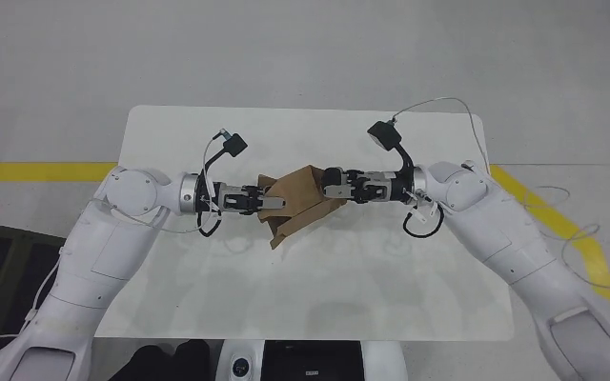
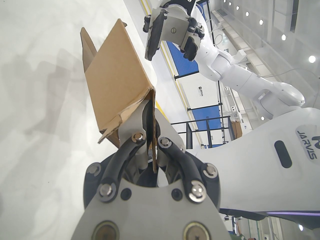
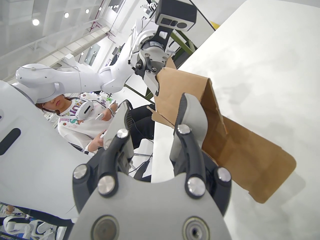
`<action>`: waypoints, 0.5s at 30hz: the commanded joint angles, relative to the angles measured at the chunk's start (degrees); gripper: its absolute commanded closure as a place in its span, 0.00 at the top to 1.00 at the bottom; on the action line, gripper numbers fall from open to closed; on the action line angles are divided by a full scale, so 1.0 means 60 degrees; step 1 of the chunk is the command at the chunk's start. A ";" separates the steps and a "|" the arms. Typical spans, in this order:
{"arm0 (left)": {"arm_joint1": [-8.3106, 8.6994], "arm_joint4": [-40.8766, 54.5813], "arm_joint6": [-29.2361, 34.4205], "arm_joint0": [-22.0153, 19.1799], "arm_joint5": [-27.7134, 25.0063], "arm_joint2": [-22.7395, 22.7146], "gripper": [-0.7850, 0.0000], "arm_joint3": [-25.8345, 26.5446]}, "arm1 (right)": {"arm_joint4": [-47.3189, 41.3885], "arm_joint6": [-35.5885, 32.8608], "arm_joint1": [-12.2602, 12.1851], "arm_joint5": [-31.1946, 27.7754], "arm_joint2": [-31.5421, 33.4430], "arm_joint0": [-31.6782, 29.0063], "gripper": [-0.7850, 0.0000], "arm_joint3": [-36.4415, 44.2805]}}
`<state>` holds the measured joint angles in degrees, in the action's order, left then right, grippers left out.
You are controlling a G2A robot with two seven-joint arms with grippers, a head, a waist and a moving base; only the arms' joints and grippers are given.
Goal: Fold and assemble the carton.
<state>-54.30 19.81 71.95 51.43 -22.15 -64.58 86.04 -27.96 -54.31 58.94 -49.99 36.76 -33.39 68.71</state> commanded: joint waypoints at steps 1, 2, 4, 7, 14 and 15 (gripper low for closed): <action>0.0000 0.0064 0.0053 0.0002 0.0003 0.0005 0.00 0.0036 | -0.0011 -0.0038 -0.0036 0.0039 -0.0247 0.0131 0.44 -0.0115; 0.0001 0.0093 0.0077 0.0007 0.0005 0.0003 0.00 0.0051 | -0.0025 -0.0045 -0.0044 0.0046 -0.0358 0.0202 0.44 -0.0189; 0.0005 0.0133 0.0116 0.0021 0.0025 0.0000 0.00 0.0074 | -0.0167 -0.0090 -0.0043 0.0091 -0.0560 0.0321 0.44 -0.0424; 0.0012 0.0124 0.0149 0.0043 0.0042 -0.0006 0.00 0.0112 | -0.0391 -0.0175 -0.0017 0.0176 -0.0797 0.0536 0.43 -0.0642; 0.0027 0.0123 0.0167 0.0103 0.0069 -0.0024 0.00 0.0182 | -0.0803 -0.0398 0.0040 0.0399 -0.1315 0.0901 0.43 -0.0641; 0.0026 0.0118 0.0158 0.0108 0.0071 -0.0020 0.00 0.0191 | -0.0857 -0.0423 0.0055 0.0424 -0.1389 0.0938 0.43 -0.0669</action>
<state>-54.14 20.56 72.98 52.04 -21.75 -64.73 87.12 -32.74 -56.68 59.18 -47.61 28.89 -27.98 64.85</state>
